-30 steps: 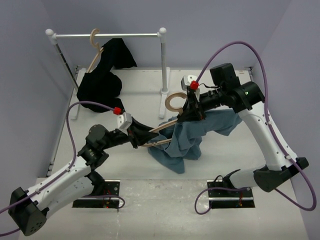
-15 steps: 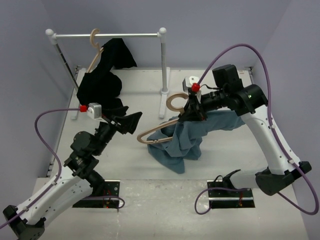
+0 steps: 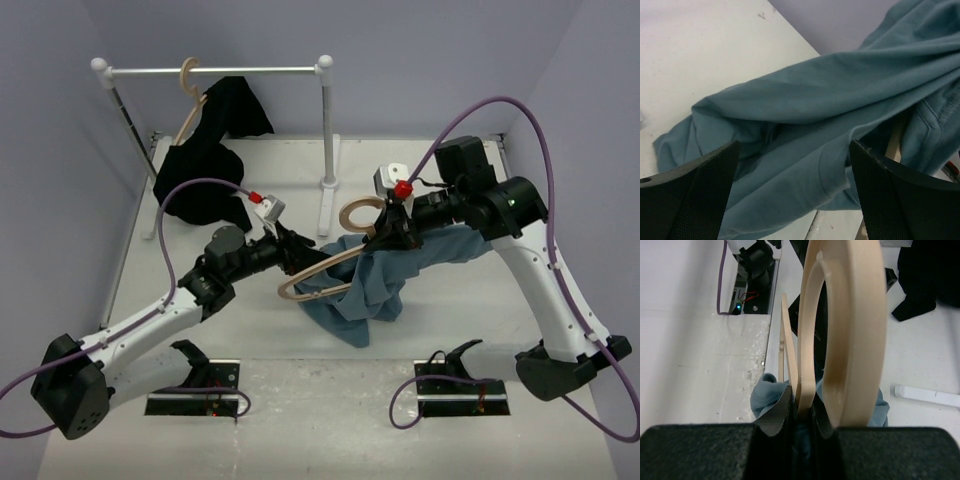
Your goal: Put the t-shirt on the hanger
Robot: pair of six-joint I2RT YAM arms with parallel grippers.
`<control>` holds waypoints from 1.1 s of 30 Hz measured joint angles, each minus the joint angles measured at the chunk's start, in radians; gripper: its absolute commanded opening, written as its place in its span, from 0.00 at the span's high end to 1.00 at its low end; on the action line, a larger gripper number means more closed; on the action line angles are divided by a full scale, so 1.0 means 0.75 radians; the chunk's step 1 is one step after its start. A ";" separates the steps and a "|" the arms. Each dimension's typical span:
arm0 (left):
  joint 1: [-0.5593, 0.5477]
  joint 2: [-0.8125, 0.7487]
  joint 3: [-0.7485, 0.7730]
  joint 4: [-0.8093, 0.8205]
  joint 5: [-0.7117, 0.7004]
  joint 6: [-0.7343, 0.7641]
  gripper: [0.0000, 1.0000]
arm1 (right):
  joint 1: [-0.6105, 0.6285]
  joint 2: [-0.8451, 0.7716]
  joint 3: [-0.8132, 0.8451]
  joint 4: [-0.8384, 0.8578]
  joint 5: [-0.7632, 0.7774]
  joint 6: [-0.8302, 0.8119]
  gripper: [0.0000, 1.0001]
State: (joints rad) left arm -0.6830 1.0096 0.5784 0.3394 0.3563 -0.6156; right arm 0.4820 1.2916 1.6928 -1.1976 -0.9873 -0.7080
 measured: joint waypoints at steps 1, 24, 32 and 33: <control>0.000 0.004 0.006 -0.004 0.041 0.005 0.19 | 0.000 -0.002 0.000 0.000 -0.004 0.000 1.00; 0.000 0.171 -0.001 0.102 0.297 0.060 0.46 | -0.005 0.029 0.000 0.103 -0.005 0.147 1.00; -0.006 0.185 -0.020 0.170 0.162 0.044 1.00 | -0.007 0.050 0.000 0.160 -0.034 0.173 1.00; -0.006 0.185 -0.020 0.166 0.138 0.044 1.00 | -0.007 0.049 -0.001 0.162 -0.033 0.173 1.00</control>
State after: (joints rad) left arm -0.6879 1.1481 0.5636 0.4638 0.4595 -0.5823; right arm 0.4767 1.3285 1.6921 -1.0759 -1.0124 -0.5784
